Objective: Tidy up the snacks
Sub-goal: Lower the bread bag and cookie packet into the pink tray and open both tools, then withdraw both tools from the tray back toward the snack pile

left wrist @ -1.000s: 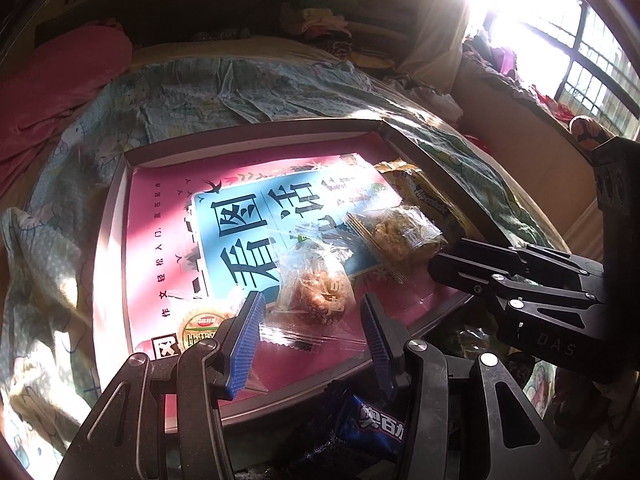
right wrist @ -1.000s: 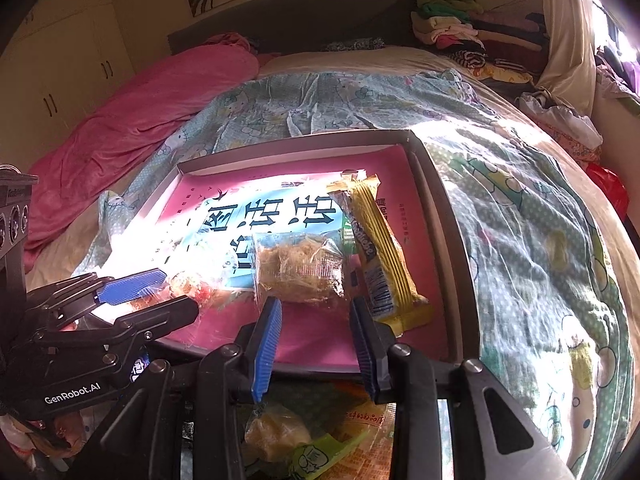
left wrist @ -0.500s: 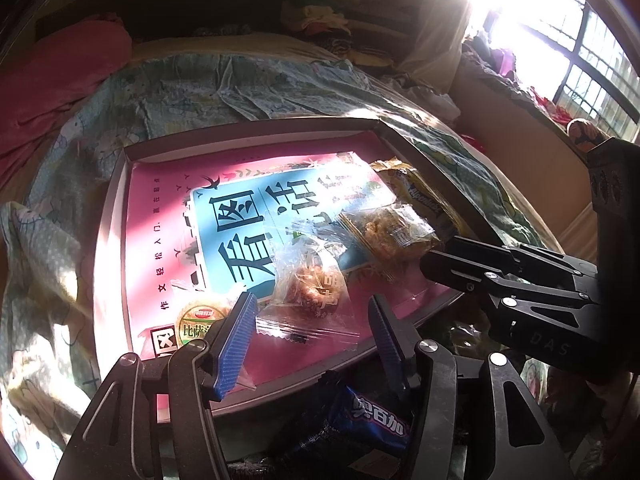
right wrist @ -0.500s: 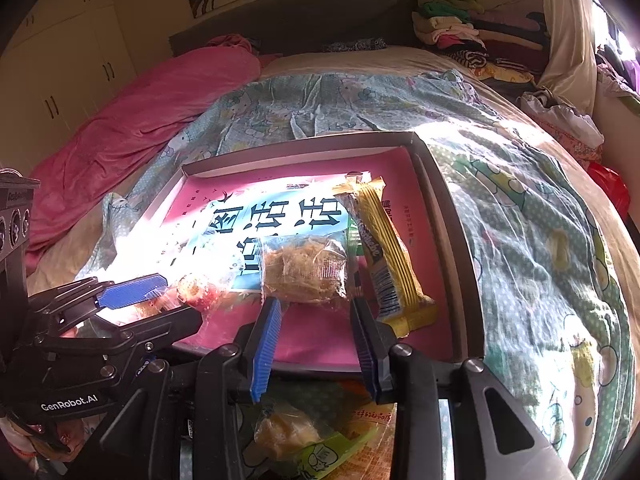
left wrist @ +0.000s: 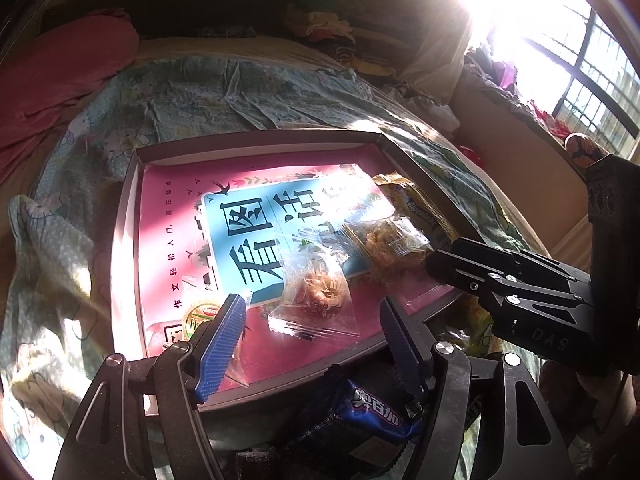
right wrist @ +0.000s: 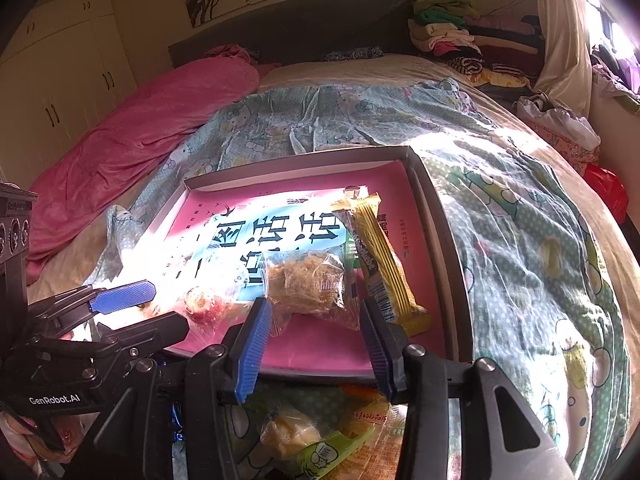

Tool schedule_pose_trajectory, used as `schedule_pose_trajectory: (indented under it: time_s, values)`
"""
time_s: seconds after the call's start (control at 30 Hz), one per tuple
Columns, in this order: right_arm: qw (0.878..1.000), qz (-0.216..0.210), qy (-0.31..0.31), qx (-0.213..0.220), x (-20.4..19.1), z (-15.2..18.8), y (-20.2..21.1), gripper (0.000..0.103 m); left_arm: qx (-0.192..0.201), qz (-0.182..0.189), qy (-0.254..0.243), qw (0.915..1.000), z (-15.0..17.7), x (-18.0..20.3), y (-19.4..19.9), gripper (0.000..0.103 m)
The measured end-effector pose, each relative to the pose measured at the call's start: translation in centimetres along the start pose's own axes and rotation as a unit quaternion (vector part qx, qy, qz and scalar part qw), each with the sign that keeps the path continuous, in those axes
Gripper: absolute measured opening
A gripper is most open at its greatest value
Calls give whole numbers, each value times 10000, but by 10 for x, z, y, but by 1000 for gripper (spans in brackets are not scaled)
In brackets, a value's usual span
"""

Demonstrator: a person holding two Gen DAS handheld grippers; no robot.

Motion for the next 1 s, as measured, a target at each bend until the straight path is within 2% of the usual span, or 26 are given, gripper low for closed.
schedule_pose_trajectory:
  time_s: [0.23,0.57,1.0]
  values:
    - [9999,-9,12,130,-1,-9,7,49,142,-50,147,9998,-8,-10,11,75]
    - [9994,21,-73,338,1,-25,19,59,279,-100,378,9988,-15,-25,27,76]
    - [9987,69,-29,503,-3,-36,31,64,487,-222,481,9974,-26,-43,48,76]
Point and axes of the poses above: each gripper's, at about its wrist camera, not at the fingertips, and y roughly against the way its jaws point, x to its right, z to its underside, the point moved 10 cm from there along -y, roughly the way its jaws point, and after that the axes turned 14 degrees about x, right-handed, at the moved point
